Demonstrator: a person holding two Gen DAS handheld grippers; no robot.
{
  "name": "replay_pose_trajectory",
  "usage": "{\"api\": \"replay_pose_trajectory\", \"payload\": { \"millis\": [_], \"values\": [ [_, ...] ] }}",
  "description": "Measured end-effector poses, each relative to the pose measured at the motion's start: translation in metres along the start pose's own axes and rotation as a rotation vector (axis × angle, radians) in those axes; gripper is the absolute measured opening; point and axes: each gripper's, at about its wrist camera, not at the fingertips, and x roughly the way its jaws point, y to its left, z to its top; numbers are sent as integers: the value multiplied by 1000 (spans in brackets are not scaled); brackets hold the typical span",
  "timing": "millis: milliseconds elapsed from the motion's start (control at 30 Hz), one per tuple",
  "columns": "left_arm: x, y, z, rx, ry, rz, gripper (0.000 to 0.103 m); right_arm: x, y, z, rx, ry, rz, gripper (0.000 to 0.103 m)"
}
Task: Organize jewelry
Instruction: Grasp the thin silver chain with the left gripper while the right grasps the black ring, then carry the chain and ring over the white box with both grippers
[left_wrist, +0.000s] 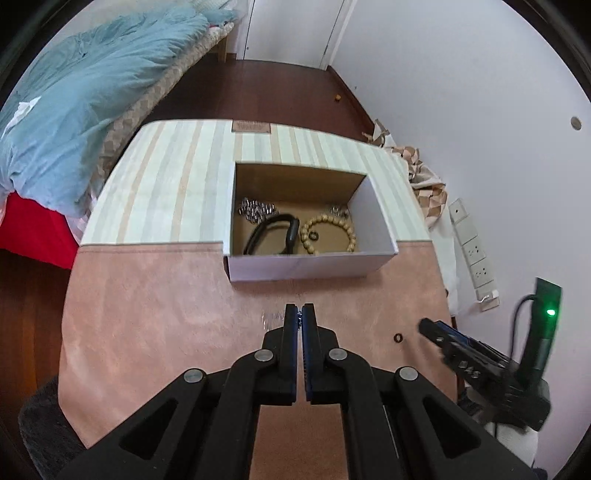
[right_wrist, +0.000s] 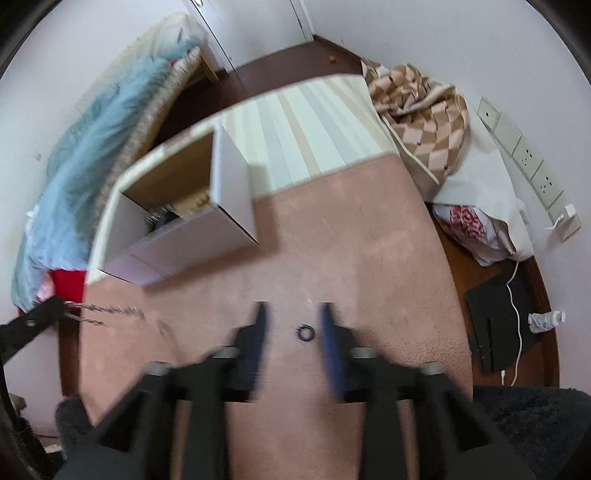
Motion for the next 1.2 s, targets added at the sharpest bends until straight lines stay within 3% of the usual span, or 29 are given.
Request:
{"api": "replay_pose_trajectory", "payload": {
  "millis": [200, 300, 333, 367, 433, 567, 867, 1200],
  "values": [
    [27, 2, -18, -25, 62, 9, 0, 35, 9, -14, -78, 32, -87, 43],
    [34, 5, -24, -33, 82, 11, 0, 38, 18, -19, -124, -4, -142, 42],
    [35, 5, -25, -33, 85, 12, 0, 39, 19, -20, -135, -11, -159, 35],
    [36, 6, -27, -35, 88, 13, 0, 39, 22, -20, -157, -23, -181, 17],
    [36, 7, -28, -40, 91, 11, 0, 39, 25, -22, -188, -37, -203, 13],
    [26, 9, -29, -43, 81, -1, 0, 31, 21, -22, -144, -42, -150, 12],
    [-32, 23, -9, -87, -7, -52, 0, -37, 31, -1, -40, -126, 45, 12],
    [-89, 4, 61, -22, -144, -88, 0, -91, 87, 73, -118, -171, 179, 12]
  ]
}}
